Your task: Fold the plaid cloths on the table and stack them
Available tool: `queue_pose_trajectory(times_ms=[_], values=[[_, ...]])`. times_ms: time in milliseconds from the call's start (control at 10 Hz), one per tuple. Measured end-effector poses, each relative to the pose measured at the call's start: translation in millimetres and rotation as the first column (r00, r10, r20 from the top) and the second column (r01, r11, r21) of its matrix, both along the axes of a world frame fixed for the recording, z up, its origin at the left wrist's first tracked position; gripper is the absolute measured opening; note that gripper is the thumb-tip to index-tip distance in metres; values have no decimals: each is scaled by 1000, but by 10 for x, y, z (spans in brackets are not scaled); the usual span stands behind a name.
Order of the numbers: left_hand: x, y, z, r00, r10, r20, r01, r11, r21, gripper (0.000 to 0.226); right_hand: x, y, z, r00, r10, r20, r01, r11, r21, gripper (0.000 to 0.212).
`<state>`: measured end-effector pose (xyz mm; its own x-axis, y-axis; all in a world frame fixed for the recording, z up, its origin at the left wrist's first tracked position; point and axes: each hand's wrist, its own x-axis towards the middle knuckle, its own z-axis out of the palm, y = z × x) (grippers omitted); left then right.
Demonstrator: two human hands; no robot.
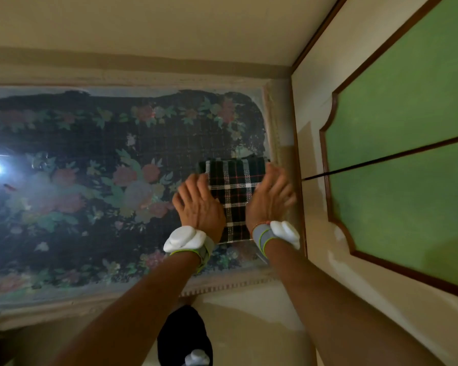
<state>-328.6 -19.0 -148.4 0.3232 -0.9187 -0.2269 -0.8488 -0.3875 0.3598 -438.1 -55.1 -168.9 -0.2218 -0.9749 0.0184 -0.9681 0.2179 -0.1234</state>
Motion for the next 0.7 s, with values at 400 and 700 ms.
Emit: queue_pose_trajectory(times_ms=[400, 700], values=[[135, 43, -474, 807, -571, 151, 545, 819, 181, 68, -116, 30, -276, 899, 435, -55, -374, 825, 424, 63], [753, -139, 609, 832, -543, -111, 551, 787, 278, 36, 748, -88, 678, 894, 445, -49, -297, 672, 679, 47]])
